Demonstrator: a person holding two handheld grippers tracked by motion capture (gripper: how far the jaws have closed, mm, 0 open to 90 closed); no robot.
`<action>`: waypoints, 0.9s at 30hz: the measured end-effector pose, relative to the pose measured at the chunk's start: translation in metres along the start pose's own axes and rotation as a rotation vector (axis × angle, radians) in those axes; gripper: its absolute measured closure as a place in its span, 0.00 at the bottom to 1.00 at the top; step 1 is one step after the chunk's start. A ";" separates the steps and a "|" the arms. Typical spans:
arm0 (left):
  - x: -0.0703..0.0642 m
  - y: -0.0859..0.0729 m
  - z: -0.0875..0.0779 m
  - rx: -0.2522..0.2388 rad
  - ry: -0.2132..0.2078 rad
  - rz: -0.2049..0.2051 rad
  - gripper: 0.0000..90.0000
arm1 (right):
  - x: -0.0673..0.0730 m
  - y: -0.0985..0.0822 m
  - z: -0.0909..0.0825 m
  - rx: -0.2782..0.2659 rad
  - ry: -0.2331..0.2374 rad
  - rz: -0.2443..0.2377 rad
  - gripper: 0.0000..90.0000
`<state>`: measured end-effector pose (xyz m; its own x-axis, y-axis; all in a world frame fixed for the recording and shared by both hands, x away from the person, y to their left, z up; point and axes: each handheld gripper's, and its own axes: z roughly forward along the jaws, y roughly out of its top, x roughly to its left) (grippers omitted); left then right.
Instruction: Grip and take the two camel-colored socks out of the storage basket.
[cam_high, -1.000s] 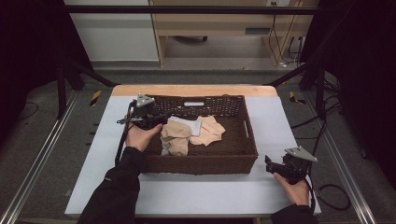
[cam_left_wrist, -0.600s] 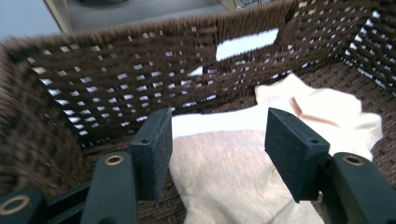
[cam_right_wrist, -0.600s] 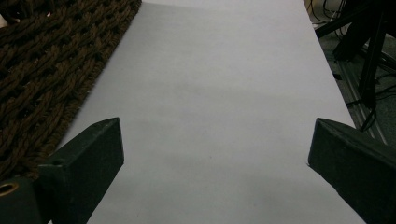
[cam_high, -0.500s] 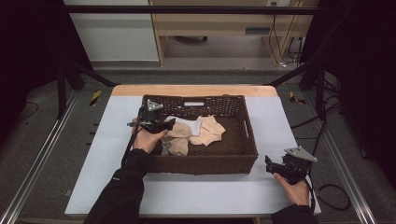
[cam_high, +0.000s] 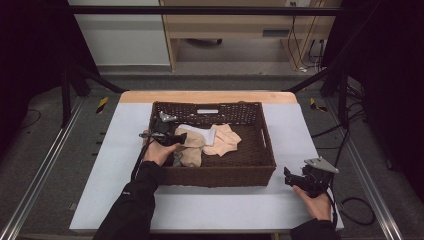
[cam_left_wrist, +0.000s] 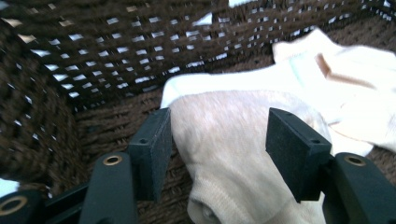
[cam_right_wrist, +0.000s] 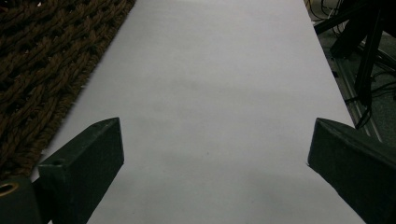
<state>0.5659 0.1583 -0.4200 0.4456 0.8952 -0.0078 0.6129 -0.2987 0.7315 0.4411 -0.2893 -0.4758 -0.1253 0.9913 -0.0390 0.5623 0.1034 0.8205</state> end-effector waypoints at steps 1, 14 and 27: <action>0.000 0.000 0.001 0.005 0.002 0.003 0.46 | 0.000 0.000 0.000 0.000 0.001 0.002 0.04; 0.000 -0.002 0.005 0.103 -0.002 -0.030 0.73 | 0.001 0.000 0.000 0.004 0.005 -0.004 0.04; -0.002 0.000 -0.005 0.074 -0.041 -0.026 0.98 | 0.001 0.000 0.000 0.007 0.007 -0.003 0.04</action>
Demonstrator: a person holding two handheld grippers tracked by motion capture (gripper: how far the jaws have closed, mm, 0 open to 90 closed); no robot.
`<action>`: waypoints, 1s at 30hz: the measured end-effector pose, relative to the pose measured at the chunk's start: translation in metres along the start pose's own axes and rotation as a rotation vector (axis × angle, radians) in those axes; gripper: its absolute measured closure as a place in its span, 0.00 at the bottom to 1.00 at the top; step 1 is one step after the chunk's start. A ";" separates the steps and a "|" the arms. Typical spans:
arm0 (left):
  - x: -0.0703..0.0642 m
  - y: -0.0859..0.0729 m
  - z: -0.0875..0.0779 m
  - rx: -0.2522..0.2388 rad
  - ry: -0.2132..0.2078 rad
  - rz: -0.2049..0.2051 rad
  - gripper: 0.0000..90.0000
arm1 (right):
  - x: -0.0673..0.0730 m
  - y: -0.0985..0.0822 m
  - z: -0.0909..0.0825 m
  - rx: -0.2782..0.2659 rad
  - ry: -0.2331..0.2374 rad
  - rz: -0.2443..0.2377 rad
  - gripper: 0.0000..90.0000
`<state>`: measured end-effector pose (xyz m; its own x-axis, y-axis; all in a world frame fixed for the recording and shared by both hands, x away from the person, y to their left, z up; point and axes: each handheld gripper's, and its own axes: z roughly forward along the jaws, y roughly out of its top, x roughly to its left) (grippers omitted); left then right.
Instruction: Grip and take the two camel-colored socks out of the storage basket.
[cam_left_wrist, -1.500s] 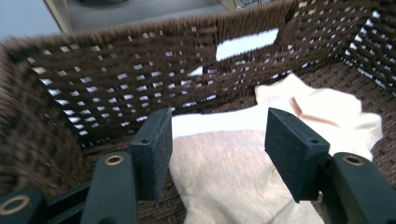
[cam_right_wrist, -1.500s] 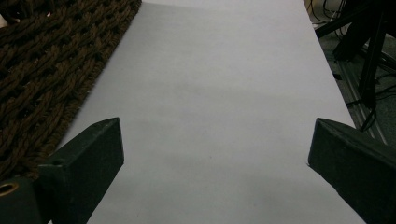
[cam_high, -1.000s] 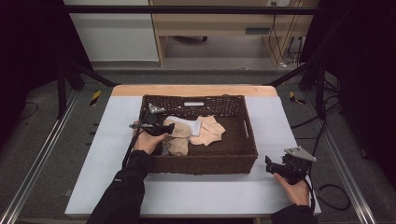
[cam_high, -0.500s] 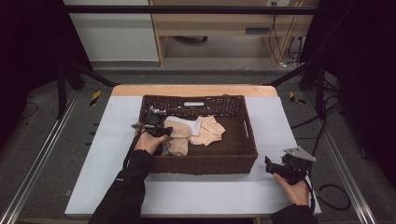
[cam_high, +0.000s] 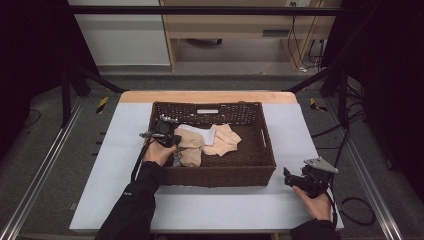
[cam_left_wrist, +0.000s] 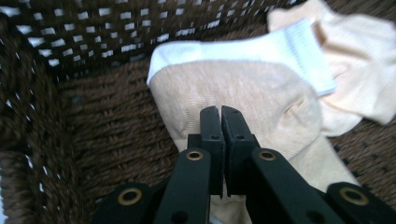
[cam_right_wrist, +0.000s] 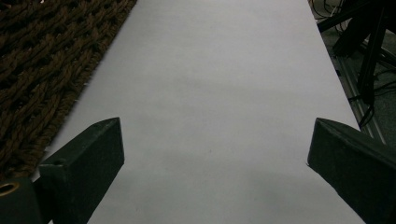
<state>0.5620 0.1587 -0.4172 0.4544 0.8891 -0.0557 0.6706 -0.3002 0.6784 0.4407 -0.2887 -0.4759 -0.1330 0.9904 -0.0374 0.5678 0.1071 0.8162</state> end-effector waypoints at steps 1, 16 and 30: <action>0.000 0.000 -0.001 -0.011 -0.005 0.002 0.98 | 0.000 0.000 0.000 0.000 0.000 0.004 0.04; -0.002 0.011 -0.032 -0.264 -0.070 -0.013 0.99 | -0.001 0.000 -0.001 -0.008 -0.001 0.006 0.04; -0.020 0.030 -0.071 -0.419 -0.131 0.033 0.99 | -0.001 0.001 -0.001 -0.009 0.001 0.008 0.04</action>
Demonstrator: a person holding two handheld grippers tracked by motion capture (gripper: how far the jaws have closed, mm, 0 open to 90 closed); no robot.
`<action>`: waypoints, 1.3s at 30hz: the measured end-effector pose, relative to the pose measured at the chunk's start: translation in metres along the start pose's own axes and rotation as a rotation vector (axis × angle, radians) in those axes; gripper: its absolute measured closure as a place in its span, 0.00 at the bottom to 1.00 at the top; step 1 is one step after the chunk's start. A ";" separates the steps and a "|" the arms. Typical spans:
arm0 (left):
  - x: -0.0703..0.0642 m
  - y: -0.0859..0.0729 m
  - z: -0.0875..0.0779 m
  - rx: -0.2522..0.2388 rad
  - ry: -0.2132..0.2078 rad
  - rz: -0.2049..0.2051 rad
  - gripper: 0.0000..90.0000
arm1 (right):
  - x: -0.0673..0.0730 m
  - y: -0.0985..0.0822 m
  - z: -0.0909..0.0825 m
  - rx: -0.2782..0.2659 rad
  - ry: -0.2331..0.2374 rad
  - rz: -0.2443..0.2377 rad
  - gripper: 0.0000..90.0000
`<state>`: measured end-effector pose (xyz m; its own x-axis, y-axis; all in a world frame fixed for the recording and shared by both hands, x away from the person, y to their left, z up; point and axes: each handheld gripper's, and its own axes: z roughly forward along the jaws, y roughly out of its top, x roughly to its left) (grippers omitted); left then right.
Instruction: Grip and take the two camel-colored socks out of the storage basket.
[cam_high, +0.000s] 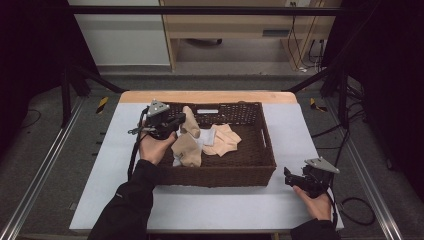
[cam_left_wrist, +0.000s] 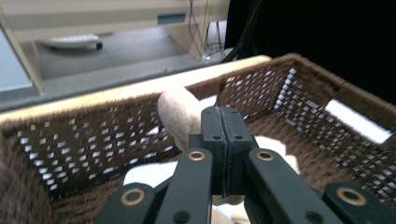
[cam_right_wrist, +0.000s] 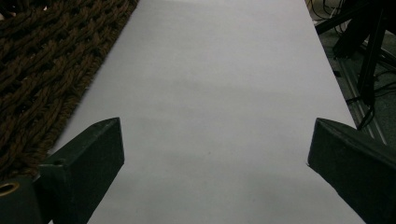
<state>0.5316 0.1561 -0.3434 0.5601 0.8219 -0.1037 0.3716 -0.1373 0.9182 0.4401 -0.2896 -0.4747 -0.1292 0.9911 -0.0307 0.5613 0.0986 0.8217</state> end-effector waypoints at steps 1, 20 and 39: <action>-0.001 0.002 -0.002 -0.009 -0.004 -0.001 0.99 | 0.000 0.000 0.000 -0.002 0.000 0.002 0.04; -0.003 0.026 -0.062 -0.163 -0.056 -0.014 0.99 | 0.000 0.000 -0.001 -0.001 0.002 0.007 0.04; 0.047 0.011 -0.139 -0.219 0.060 -0.027 0.99 | 0.000 0.000 -0.002 -0.008 0.001 0.004 0.05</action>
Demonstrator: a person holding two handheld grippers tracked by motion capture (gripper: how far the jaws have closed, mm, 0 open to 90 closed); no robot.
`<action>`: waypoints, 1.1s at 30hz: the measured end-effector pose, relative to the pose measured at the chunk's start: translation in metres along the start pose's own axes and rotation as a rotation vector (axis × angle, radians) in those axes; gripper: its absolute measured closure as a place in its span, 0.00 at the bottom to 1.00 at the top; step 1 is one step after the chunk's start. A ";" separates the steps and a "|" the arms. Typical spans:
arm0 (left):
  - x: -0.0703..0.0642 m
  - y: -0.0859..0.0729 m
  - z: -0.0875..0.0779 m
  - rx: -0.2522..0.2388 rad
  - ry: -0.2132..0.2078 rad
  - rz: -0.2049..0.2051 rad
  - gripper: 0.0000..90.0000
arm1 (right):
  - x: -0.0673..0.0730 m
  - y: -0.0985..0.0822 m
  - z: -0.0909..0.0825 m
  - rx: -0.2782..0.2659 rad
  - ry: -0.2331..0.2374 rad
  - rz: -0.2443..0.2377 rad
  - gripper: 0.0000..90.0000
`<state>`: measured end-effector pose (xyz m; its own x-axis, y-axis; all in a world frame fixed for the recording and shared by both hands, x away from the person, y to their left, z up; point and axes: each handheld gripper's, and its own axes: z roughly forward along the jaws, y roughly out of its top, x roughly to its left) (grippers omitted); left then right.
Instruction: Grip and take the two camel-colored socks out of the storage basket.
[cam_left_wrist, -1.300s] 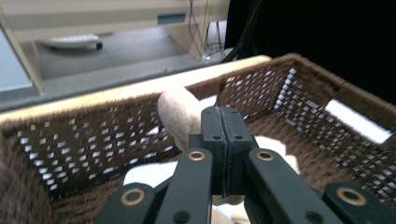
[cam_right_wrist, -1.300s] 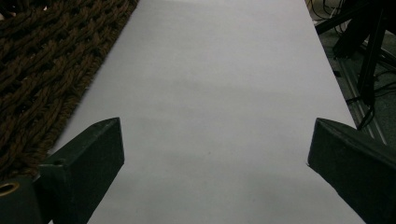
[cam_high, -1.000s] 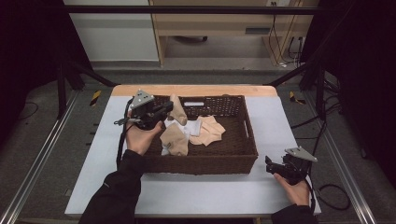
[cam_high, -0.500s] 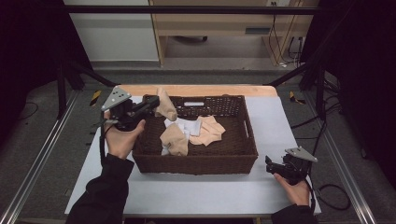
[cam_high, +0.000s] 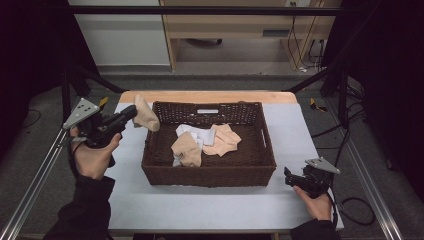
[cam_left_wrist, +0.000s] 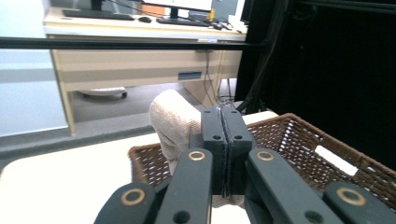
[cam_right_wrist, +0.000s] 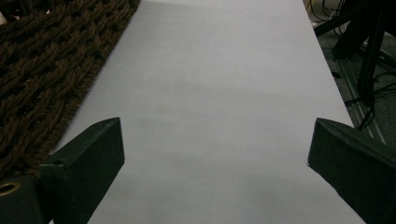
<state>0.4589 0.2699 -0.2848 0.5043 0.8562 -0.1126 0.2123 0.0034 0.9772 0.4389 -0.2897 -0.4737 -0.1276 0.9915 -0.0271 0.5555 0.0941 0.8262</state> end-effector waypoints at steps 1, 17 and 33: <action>0.003 -0.001 -0.004 -0.001 0.008 -0.001 0.99 | 0.000 0.000 0.000 0.001 0.000 -0.001 0.05; 0.050 -0.056 -0.030 0.082 0.111 -0.063 0.99 | 0.001 0.000 0.001 0.007 0.001 -0.006 0.05; 0.067 -0.122 -0.020 0.307 0.169 -0.081 0.99 | 0.002 -0.001 0.000 0.005 0.006 -0.010 0.05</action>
<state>0.4502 0.3370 -0.4084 0.3355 0.9329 -0.1310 0.5001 -0.0585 0.8640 0.4381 -0.2883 -0.4741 -0.1379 0.9899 -0.0320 0.5586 0.1044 0.8228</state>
